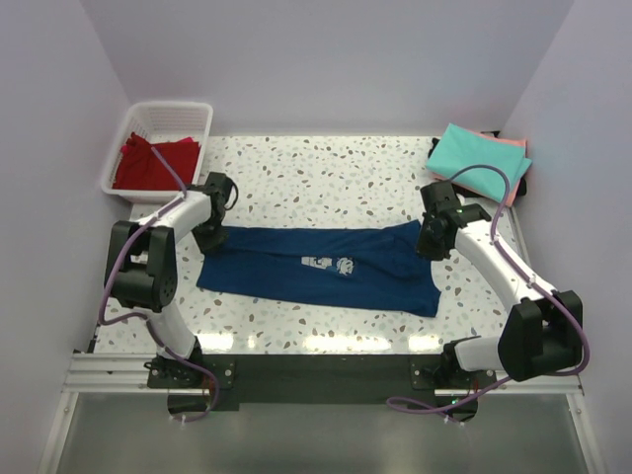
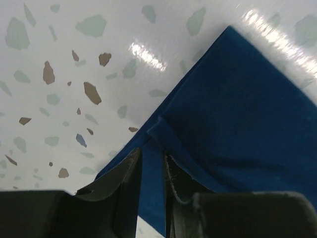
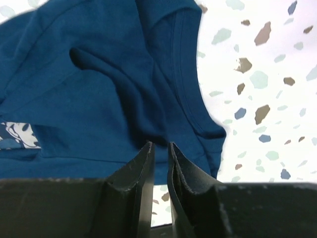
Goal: Fold and stack the t-shirts
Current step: Fold the tshirt
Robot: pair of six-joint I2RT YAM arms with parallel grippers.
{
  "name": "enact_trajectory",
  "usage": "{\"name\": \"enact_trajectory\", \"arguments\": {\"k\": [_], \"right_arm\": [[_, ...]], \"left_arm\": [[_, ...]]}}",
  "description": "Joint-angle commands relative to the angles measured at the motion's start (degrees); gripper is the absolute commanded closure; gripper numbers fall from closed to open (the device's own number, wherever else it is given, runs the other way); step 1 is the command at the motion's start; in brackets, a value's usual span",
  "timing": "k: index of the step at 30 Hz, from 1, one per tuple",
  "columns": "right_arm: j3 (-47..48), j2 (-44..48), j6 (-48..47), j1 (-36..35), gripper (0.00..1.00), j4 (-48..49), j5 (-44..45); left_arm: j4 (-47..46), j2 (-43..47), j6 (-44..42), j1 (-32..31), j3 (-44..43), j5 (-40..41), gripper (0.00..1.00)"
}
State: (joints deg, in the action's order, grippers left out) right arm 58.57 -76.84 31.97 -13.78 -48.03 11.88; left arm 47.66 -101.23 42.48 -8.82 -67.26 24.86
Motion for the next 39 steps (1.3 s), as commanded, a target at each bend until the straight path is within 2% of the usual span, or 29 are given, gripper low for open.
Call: {"name": "enact_trajectory", "arguments": {"k": [1,11,14,17,18,26,31,39], "right_arm": [[-0.64,-0.07,1.87,-0.37,0.78,-4.61,-1.68],[0.14,-0.42,2.14,-0.63,0.76,-5.5,-0.37],[0.5,-1.12,1.87,-0.72,0.76,-3.92,0.51],[1.28,-2.61,1.35,-0.72,0.76,-0.15,1.83],[1.55,-3.92,1.0,-0.72,0.75,0.91,1.66],[5.59,-10.7,-2.08,-0.98,0.6,11.1,-3.96],[7.09,-13.42,-2.35,-1.16,0.59,13.22,-4.67],[8.14,-14.83,-2.43,-1.69,0.59,13.31,-4.32]], "left_arm": [[2.7,2.96,4.01,-0.15,1.08,0.18,0.73],[8.06,8.23,8.85,-0.15,0.55,3.96,0.76],[5.09,10.43,7.98,-0.15,1.08,2.48,0.77],[-1.5,11.41,5.08,-0.23,2.05,-2.35,0.78],[-6.3,10.71,3.24,-0.23,2.31,-5.76,0.78],[-10.46,-0.01,-3.01,-1.64,-3.49,-11.58,0.8],[-9.87,-2.92,-3.02,-1.64,-3.49,-9.66,0.8],[-1.08,-2.13,0.59,-1.64,-0.94,-1.05,0.82]]}}
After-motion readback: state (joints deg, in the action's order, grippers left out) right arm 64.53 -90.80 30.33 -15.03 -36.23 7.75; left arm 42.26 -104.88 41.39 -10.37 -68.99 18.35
